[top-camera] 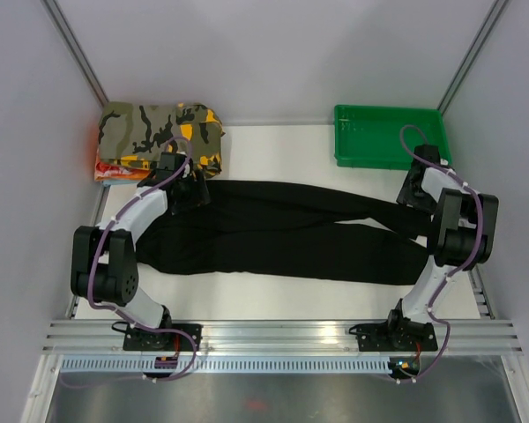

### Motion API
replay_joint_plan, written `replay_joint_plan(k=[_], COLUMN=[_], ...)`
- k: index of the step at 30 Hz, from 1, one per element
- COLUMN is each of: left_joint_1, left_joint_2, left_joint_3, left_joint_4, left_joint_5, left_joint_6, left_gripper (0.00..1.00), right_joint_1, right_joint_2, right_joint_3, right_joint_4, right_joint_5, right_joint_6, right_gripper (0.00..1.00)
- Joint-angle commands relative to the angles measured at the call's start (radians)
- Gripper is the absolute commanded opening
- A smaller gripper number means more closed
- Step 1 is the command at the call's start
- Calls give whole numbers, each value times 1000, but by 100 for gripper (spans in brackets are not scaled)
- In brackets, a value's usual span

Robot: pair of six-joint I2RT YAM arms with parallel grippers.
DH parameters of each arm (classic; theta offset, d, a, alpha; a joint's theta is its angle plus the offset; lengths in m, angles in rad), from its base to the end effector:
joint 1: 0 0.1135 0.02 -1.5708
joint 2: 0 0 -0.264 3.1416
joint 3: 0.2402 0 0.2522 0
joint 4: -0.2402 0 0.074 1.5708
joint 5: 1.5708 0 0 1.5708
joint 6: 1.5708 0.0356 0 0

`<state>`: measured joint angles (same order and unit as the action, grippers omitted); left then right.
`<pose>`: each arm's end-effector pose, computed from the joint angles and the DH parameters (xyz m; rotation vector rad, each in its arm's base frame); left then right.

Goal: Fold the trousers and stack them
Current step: Flatten the trousers out

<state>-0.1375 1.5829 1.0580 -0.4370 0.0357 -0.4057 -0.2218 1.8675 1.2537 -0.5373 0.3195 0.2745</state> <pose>0.3246 -0.0462 0.2168 -0.3270 2.5312 -0.2590 0.3642 -0.0936 0.1755 0.7489 2.5804 -0.4175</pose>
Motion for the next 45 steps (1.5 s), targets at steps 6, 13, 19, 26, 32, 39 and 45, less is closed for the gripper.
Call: replay_joint_plan(k=[6,13,19,26,32,39,45], left_joint_1=[18,33,38,42,45,47,49], left_joint_2=[-26,-37,-38,-50,-64,-81,-93], left_joint_3=[-1,0,2,3,-1,-6,-29], left_joint_4=[23,15,14,9,4,7,35], left_joint_5=[1,7,0,-3,-5,23,46], left_joint_6=[-1,1,1,7,5,18,1], left_gripper=[79,79,78,78,79,79,79], right_joint_1=[1,-4,-13,-42,-54,-140,-177], right_joint_2=[102,84,-20,-19,-16,-100,-111], right_joint_3=[53,82,193,308,189,-16,-100], right_joint_4=[40,54,74,36,-41,66,181], right_joint_5=[85,101,79,52,101,-34,-168], right_joint_6=[-44,-55,-70,-104,11,11,-4], right_gripper=[40,0,0,0,55,94,85])
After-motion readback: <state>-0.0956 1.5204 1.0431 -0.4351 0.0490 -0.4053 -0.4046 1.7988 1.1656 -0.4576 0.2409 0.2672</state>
